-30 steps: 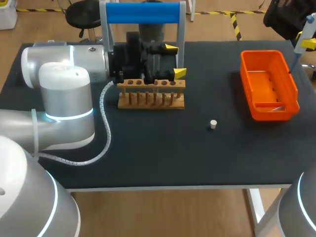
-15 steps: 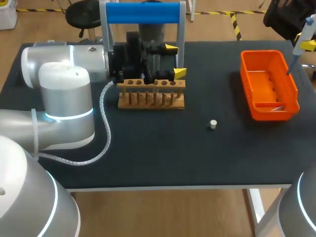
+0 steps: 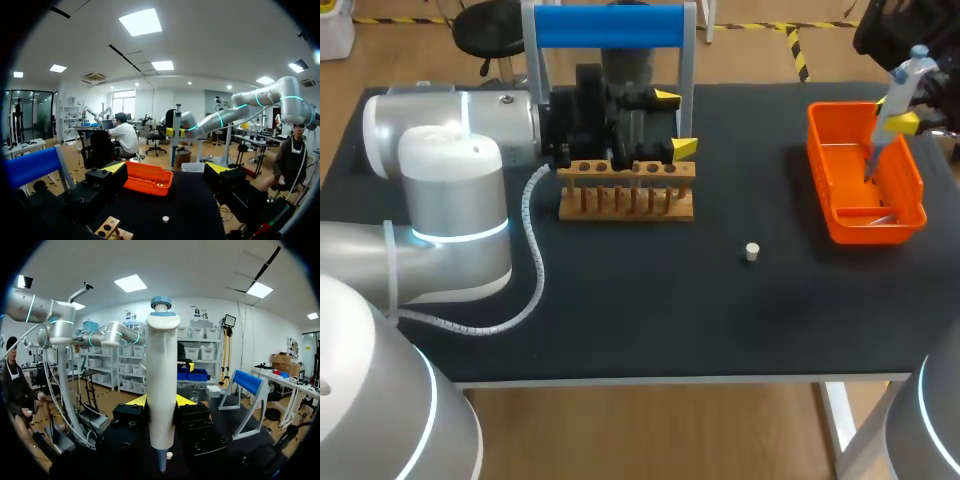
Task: Invert the test tube, pick up the pipette, mount the tip to pipette, aspirate from beaker and dispense into the tube, eject the tip, return the pipette, and cap with the stopper.
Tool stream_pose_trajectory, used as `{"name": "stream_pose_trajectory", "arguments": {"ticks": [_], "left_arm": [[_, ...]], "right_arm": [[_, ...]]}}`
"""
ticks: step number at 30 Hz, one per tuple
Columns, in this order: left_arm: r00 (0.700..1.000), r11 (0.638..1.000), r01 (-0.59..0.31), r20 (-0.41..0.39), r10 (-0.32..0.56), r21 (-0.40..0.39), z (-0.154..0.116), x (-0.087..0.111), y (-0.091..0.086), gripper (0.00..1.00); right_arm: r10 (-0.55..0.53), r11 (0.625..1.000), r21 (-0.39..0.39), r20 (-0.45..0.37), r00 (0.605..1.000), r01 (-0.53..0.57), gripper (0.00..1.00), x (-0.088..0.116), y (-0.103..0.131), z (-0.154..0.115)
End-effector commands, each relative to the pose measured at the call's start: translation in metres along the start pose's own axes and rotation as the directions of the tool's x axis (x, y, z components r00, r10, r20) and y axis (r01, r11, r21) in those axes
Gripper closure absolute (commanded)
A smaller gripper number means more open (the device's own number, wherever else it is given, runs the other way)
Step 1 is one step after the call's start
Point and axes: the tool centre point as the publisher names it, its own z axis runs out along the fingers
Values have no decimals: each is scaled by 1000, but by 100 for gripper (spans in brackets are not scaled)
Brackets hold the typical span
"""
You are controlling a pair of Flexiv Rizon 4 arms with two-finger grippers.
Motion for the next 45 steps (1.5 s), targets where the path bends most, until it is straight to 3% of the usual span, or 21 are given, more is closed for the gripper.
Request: {"name": "stream_pose_trajectory", "arguments": {"ticks": [1, 21, 45], "left_arm": [[1000, 1000, -1, 5, 1, 4, 1, 1, 1, 0], [1000, 1000, -1, 5, 1, 4, 1, 1, 1, 0], [1000, 1000, -1, 5, 1, 4, 1, 1, 1, 0]], "right_arm": [[5, 1000, 15, 95, 995, -6, 100, 13, 2, 47], [38, 999, 30, 130, 991, -42, 100, 13, -7, 135], [55, 998, 34, 171, 984, -62, 100, -20, -20, 201]]}}
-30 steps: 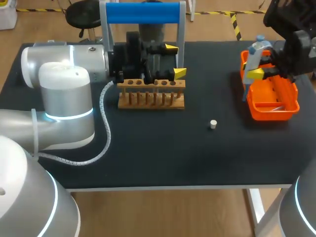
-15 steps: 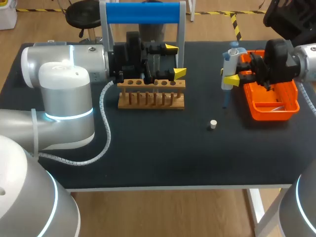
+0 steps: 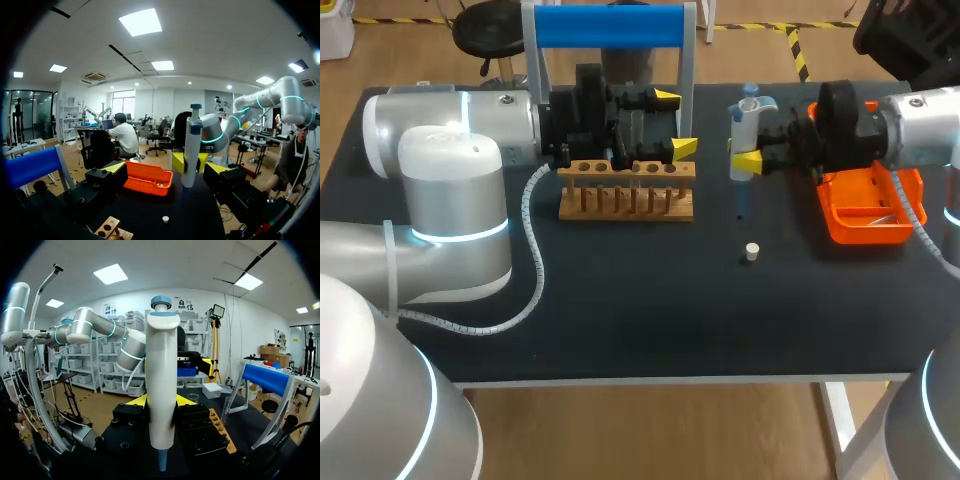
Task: Invert the test tube, pick up the pipette, mount the tip to pipette, aspirate from beaker and dispense into the tube, eject the tip, return the pipette, and cap with the stopper.
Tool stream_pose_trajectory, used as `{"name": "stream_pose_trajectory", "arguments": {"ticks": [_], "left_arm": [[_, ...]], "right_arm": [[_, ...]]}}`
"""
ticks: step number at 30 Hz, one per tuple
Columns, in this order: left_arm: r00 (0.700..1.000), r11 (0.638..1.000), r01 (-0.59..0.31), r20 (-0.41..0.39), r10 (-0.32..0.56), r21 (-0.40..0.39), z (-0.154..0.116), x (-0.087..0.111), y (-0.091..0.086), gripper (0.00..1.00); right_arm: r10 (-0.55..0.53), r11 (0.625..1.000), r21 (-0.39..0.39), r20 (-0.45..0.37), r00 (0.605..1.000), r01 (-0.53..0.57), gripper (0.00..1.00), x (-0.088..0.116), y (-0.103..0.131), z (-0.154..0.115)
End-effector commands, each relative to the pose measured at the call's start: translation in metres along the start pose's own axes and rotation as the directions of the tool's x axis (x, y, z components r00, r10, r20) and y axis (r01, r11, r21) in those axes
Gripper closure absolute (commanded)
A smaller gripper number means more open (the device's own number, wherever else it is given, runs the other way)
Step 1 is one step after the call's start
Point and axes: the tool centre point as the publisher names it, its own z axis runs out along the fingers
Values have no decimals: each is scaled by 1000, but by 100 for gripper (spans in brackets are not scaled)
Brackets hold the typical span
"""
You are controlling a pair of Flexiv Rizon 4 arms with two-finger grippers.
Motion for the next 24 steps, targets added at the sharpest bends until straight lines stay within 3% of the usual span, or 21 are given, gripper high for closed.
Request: {"name": "stream_pose_trajectory", "arguments": {"ticks": [1, 24], "left_arm": [[1000, 1000, -1, 5, 1, 4, 1, 1, 1, 0], [1000, 1000, -1, 5, 1, 4, 1, 1, 1, 0]], "right_arm": [[4, 1000, -2, -1, 1000, -4, 100, -6, -5, 13], [13, 1000, 1, 25, 1000, -13, 100, -23, -5, 57]]}}
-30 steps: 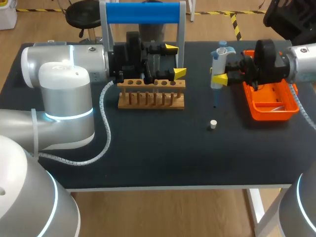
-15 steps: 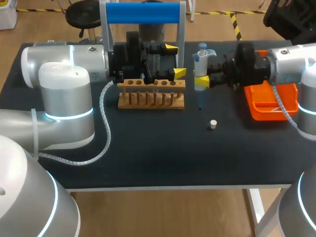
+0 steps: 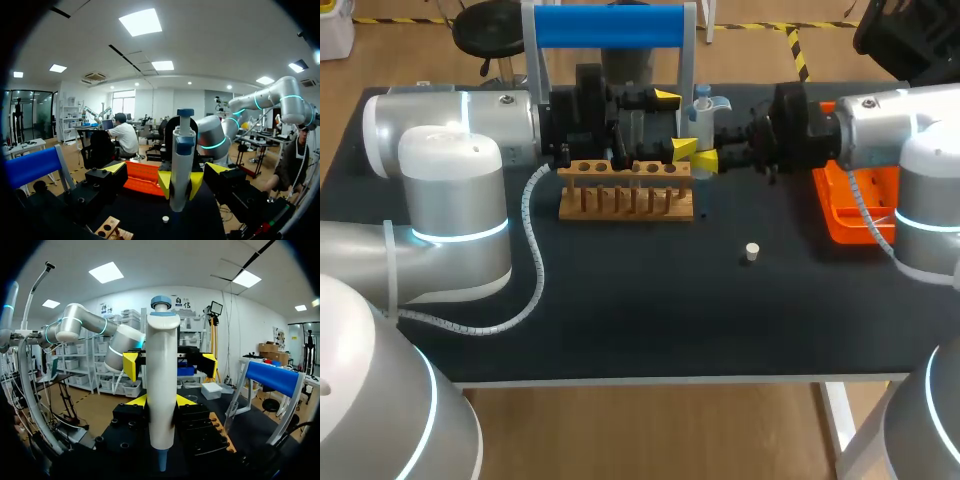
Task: Invert the test tube, pick up the pipette, mount the tip to pipette, aspirate from beaker and dispense into the tube, eject the tip, return the pipette, and cap with the stopper.
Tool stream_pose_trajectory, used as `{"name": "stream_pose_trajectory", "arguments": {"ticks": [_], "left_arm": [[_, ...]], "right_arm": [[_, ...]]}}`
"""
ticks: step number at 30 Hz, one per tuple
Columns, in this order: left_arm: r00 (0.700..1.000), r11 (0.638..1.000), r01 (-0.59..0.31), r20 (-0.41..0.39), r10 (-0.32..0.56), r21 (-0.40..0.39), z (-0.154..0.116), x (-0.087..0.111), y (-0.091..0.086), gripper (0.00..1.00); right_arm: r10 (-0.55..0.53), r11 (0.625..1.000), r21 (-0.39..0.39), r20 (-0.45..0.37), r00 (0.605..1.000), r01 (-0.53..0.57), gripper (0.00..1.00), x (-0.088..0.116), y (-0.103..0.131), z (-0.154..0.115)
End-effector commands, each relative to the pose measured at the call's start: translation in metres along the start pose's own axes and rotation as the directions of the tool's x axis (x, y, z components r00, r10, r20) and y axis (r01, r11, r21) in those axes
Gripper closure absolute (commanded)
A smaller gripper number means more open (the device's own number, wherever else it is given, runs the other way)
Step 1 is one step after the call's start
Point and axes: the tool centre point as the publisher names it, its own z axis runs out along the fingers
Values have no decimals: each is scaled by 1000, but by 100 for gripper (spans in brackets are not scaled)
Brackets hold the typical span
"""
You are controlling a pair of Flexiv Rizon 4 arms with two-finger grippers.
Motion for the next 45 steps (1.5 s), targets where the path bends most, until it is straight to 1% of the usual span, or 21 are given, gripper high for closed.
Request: {"name": "stream_pose_trajectory", "arguments": {"ticks": [1, 12, 14, 19, 22, 23, 26, 27, 32, 41, 45], "left_arm": [[1000, 1000, -1, 5, 1, 4, 1, 1, 1, 0], [1000, 1000, -1, 5, 1, 4, 1, 1, 1, 0], [1000, 1000, -1, 5, 1, 4, 1, 1, 1, 4], [1000, 1000, -1, 5, 1, 4, 1, 1, 1, 18], [1000, 1000, -1, 5, 1, 4, 1, 1, 1, 21], [1000, 1000, -1, 5, 1, 4, 1, 1, 1, 24], [1000, 1000, -1, 5, 1, 4, 1, 1, 1, 42], [1000, 1000, -1, 5, 1, 4, 1, 1, 1, 45], [1000, 1000, -1, 5, 1, 4, 1, 1, 1, 51], [1000, 1000, -1, 5, 1, 4, 1, 1, 1, 55], [1000, 1000, -1, 5, 1, 4, 1, 1, 1, 58]], "right_arm": [[1, 1000, -2, 4, 1000, -1, 100, -3, 1, 7], [14, 1000, -10, 15, 1000, -13, 100, -8, 4, 14], [18, 1000, -9, 17, 1000, -18, 100, -8, 3, 15], [25, 1000, -6, 15, 1000, -25, 100, -8, 2, 17], [29, 1000, -5, 18, 999, -29, 100, -9, 1, 19], [31, 1000, -5, 19, 999, -31, 100, -9, 1, 20], [34, 999, -5, 18, 999, -34, 100, -10, 1, 21], [35, 999, -6, 18, 999, -35, 100, -10, 1, 21], [44, 999, -14, 14, 999, -44, 100, -11, 1, 23], [54, 998, -32, 8, 998, -54, 100, -12, 2, 25], [57, 998, -35, 6, 998, -57, 100, -12, 3, 25]]}}
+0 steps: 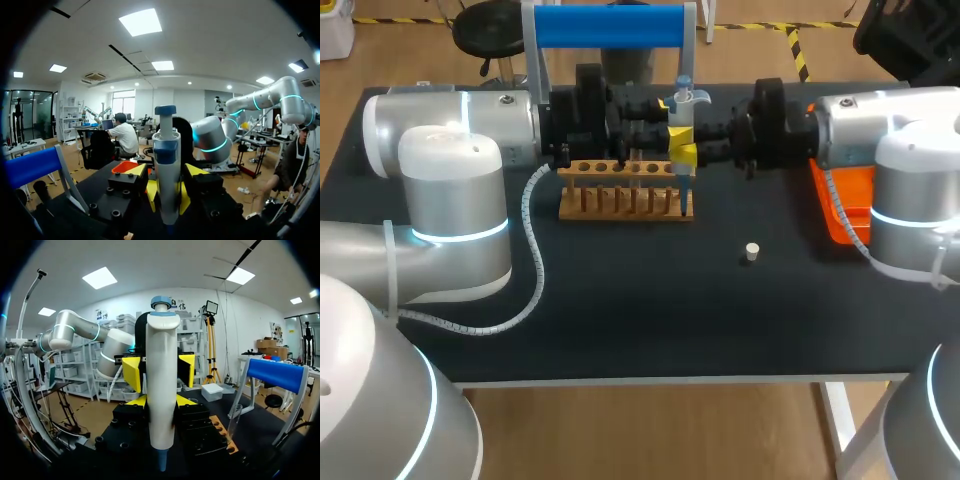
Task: Invert the test tube, pick up the pipette, mount the tip to pipette, aspirate from beaker and dispense into the tube, eject the tip, return the pipette, and cap with the stopper.
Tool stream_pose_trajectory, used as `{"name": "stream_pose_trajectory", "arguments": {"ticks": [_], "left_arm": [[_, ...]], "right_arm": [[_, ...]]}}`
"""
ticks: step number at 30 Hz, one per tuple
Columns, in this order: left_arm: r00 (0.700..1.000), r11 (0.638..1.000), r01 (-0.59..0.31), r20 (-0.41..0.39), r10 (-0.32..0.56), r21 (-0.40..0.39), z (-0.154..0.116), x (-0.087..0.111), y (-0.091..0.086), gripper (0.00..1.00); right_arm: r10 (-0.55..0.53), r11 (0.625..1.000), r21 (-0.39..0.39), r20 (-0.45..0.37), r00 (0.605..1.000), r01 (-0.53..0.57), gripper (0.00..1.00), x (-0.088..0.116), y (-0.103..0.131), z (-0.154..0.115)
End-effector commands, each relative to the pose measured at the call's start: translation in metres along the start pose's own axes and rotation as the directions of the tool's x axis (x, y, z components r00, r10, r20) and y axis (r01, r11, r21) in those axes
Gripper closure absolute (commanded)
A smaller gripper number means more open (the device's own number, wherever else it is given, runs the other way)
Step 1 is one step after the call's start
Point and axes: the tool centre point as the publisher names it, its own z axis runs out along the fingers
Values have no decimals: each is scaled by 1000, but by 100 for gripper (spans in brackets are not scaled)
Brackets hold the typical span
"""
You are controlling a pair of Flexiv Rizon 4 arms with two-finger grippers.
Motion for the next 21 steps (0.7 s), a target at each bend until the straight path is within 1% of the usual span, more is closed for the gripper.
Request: {"name": "stream_pose_trajectory", "arguments": {"ticks": [1, 3, 4, 6, 7, 8, 9, 10, 20, 21], "left_arm": [[1000, 1000, -1, 5, 1, 4, 1, 1, 1, 60], [1000, 1000, -1, 5, 1, 4, 1, 1, 1, 62], [1000, 1000, -1, 5, 1, 4, 1, 1, 1, 67], [1000, 1000, -1, 5, 1, 4, 1, 1, 1, 71], [1000, 1000, -1, 5, 1, 4, 1, 1, 1, 75], [1000, 1000, -1, 5, 1, 4, 1, 1, 1, 82], [1000, 1000, -1, 5, 1, 4, 1, 1, 1, 93], [1000, 1000, -1, 5, 1, 4, 1, 1, 1, 100], [1000, 1000, -1, 5, 1, 4, 1, 1, 1, 100], [1000, 1000, -1, 5, 1, 4, 1, 1, 1, 100]], "right_arm": [[1, 1000, -3, -3, 1000, -1, 100, -1, -1, 1], [2, 1000, -3, -3, 1000, -2, 100, -1, -1, 1], [3, 1000, -3, -3, 1000, -3, 100, -1, -1, 1], [5, 1000, -4, -3, 1000, -5, 100, -1, -1, 1], [5, 1000, -5, -3, 1000, -5, 100, -1, -1, 1], [5, 1000, -5, -3, 1000, -5, 100, -1, -1, 1], [6, 1000, -6, -3, 1000, -6, 100, -1, -1, 1], [6, 1000, -6, -2, 1000, -6, 100, -1, -1, 2], [3, 1000, -1, -7, 1000, -3, 100, -1, 0, 3], [4, 1000, 0, -8, 1000, -4, 92, -1, 0, 3]]}}
